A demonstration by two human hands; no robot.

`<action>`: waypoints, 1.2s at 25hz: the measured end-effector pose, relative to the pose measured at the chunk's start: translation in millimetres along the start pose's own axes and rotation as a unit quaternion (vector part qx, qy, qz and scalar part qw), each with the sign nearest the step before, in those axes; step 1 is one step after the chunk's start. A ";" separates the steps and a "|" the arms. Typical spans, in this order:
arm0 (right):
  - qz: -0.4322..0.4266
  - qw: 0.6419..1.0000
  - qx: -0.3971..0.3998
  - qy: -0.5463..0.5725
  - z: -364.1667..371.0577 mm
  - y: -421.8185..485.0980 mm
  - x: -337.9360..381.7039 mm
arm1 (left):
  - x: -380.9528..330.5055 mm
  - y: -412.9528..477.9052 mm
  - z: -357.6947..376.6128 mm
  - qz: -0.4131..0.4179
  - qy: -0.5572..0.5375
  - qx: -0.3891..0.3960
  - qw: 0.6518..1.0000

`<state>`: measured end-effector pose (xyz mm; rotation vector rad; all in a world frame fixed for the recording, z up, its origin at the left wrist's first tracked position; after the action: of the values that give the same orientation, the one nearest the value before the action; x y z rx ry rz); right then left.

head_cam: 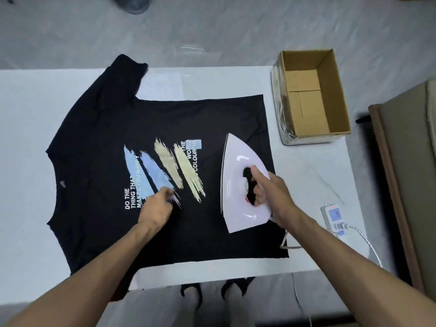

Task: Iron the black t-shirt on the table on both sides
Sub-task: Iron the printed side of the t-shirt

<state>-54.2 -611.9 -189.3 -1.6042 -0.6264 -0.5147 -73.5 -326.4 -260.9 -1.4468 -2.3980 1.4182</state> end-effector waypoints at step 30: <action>-0.242 0.742 -0.092 -0.618 423.7 83.2 68.6 | 254.5 136.0 -185.0 0.158 0.239 -0.126 0.950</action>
<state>41.0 -190.9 -259.4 -1.8357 -2.0837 0.2544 -47.0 3.3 -350.9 -2.0237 -2.1550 0.6761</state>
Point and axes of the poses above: each hand's wrist, its own y-axis towards the middle knuckle, its own z-axis out of the palm, x = y × z, the point moved 2 cm from there along y, towards the middle knuckle, and after that the axes turned 9 degrees about -y, right-handed, at the moved point
